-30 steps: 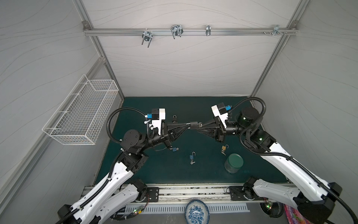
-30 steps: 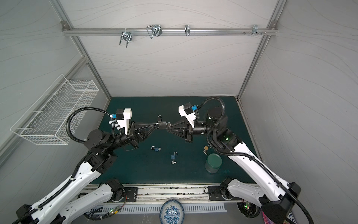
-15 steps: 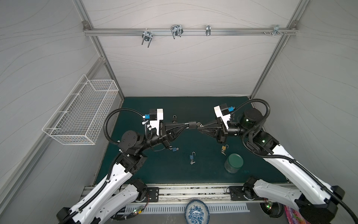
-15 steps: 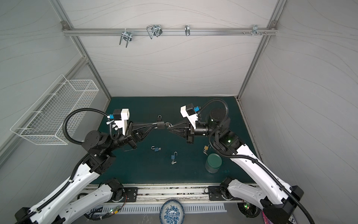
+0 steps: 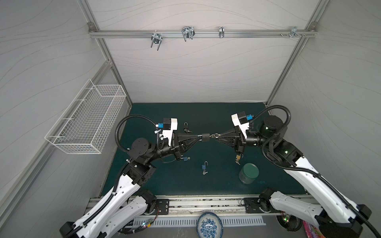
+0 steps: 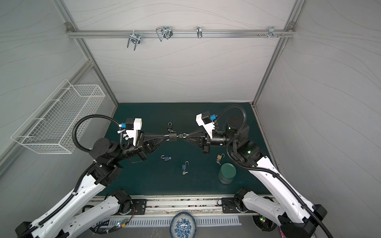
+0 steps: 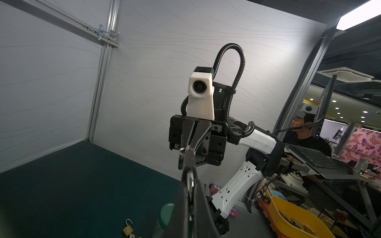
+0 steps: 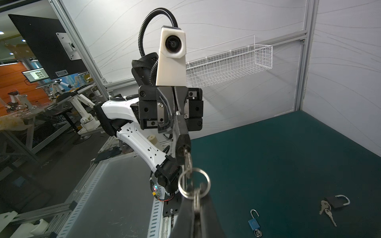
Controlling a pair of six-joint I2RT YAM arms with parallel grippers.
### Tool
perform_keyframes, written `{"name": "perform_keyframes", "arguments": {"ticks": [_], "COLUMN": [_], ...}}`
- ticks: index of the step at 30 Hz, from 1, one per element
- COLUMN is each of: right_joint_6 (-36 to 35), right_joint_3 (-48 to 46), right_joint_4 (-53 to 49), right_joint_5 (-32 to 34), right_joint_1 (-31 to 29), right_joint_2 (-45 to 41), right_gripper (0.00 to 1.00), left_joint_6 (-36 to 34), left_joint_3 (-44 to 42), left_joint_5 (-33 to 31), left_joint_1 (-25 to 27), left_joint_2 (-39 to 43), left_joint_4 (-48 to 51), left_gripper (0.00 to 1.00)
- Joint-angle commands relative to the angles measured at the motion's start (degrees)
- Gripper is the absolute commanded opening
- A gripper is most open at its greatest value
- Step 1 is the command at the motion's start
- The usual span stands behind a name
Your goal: Lock with the key
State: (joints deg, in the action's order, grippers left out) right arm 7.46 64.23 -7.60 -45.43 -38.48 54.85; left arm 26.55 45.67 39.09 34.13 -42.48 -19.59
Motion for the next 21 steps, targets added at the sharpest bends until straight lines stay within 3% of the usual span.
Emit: {"name": "perform_keyframes", "arguments": {"ticks": [1,7,12,16,21], "right_joint_6": [-2.21,-3.14,-7.26,-4.98,-3.79], "right_joint_3": [-0.34,-2.60,-3.90,-7.16,-10.65], "right_joint_4": [-1.98,-8.22,-21.45,-25.95,-28.16], "right_joint_5": [1.31,3.39,15.21,27.64,35.57], "right_joint_1": [1.93,5.87,5.87,5.90,5.78], "right_joint_2": [-2.53,-4.88,-3.13,-1.34,3.68], "right_gripper": [0.00,0.00,0.00,0.00,0.00], "left_joint_6": [-4.16,-7.56,-11.23,-9.55,-5.88], "left_joint_3": [1.89,3.29,6.74,9.56,13.36], "left_joint_5": [-0.81,-2.90,-10.50,-20.00,-27.09], "left_joint_1": [-0.30,-0.35,-0.38,-0.29,-0.28], "left_joint_2": [2.35,2.68,-1.29,-6.51,-14.65], "left_joint_4": [3.10,10.93,25.47,35.45,43.92], "left_gripper": [0.00,0.00,0.00,0.00,0.00]}}
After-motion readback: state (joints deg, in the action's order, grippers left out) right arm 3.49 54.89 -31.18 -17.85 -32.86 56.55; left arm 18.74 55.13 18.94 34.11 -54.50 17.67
